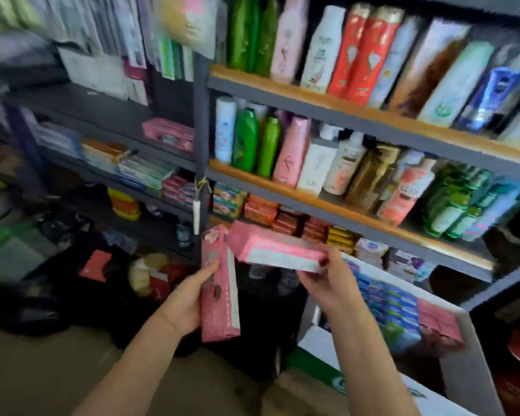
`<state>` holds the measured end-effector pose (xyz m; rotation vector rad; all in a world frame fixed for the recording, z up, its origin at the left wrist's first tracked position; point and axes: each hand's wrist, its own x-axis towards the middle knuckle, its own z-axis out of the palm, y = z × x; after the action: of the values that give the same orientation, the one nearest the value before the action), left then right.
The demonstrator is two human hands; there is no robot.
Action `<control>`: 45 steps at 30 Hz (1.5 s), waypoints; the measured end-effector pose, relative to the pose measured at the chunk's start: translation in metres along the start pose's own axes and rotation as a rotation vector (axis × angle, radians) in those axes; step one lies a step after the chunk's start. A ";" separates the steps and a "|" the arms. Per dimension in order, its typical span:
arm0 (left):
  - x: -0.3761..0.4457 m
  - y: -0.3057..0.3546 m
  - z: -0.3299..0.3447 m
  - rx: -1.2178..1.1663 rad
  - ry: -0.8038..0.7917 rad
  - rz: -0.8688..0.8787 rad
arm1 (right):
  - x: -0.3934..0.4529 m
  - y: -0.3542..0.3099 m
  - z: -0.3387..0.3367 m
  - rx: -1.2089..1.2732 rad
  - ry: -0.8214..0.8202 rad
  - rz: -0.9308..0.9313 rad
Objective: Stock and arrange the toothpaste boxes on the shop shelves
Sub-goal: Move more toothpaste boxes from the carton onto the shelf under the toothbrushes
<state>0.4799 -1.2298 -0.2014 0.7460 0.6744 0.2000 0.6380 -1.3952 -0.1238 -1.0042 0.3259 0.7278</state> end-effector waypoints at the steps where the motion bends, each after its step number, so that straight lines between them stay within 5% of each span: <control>1: -0.006 0.012 -0.018 -0.007 0.020 0.006 | -0.002 0.016 0.020 0.077 -0.051 0.062; 12: 0.020 0.136 -0.110 -0.171 0.050 0.170 | 0.043 0.123 0.170 -0.075 -0.601 0.286; 19: 0.100 0.234 -0.142 -0.026 0.040 0.215 | 0.137 0.138 0.263 -0.340 -0.923 0.330; 25: 0.174 0.303 -0.158 0.088 0.376 0.289 | 0.218 0.119 0.352 -0.898 -0.657 -0.068; 31: 0.224 0.336 -0.177 0.215 0.496 0.382 | 0.293 0.116 0.402 -1.574 -0.323 -0.884; 37: 0.260 0.379 -0.202 0.468 0.364 0.555 | 0.326 0.131 0.424 -1.897 -0.042 -0.941; 45: 0.310 0.442 -0.219 1.593 -0.001 0.796 | 0.334 0.149 0.443 -1.707 0.291 -0.887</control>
<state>0.6097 -0.6631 -0.1695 2.5438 0.3911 0.3740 0.7444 -0.8334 -0.1792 -2.6100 -0.6578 -0.1616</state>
